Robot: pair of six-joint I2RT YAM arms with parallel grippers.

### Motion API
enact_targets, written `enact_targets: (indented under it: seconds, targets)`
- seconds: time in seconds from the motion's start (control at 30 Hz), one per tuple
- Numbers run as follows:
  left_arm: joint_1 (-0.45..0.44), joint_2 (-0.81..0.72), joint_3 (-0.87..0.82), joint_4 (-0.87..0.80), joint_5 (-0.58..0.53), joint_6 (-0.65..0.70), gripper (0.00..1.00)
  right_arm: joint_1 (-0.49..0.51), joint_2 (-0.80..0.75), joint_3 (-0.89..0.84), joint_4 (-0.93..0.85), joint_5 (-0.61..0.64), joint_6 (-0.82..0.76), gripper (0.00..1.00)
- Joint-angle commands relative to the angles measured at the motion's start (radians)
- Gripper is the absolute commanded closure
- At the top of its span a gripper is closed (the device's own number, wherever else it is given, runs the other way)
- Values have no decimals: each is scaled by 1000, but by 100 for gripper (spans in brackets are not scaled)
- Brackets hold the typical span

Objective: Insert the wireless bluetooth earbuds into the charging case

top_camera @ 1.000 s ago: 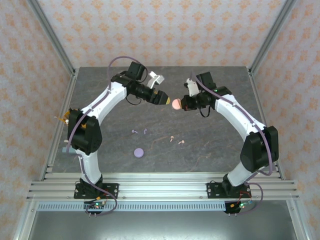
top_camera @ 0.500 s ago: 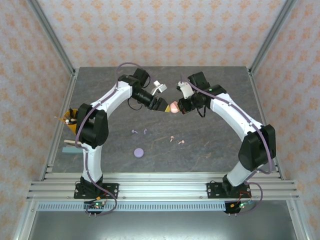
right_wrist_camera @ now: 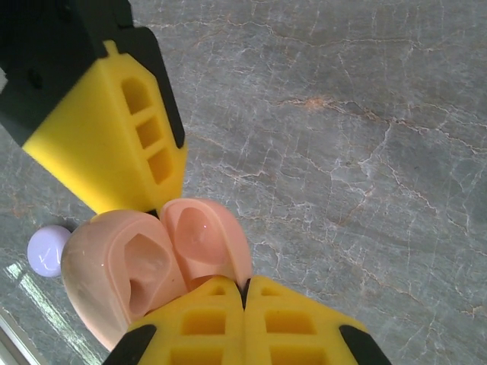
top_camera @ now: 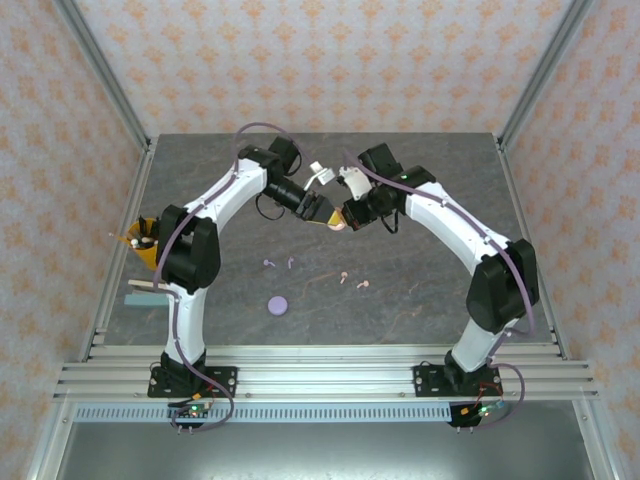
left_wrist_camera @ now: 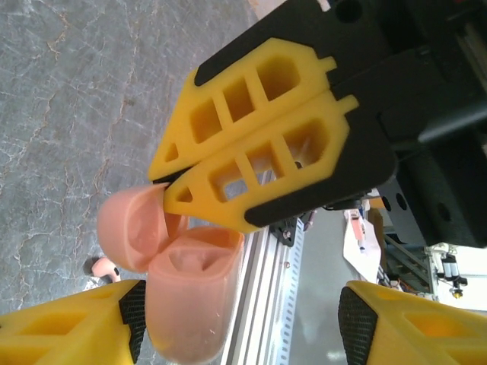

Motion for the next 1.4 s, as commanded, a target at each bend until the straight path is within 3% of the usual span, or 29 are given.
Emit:
enact_targets:
  seconds: [0.0, 0.97, 1.37]
  targets:
    - [-5, 18, 29, -78, 36, 55, 33, 6, 6, 39, -29, 8, -21, 100]
    - [-16, 64, 66, -109, 65, 85, 61, 17, 4, 41, -27, -23, -10, 100]
    - [-16, 73, 81, -109, 69, 85, 60, 17, -9, 28, -21, -22, -7, 100]
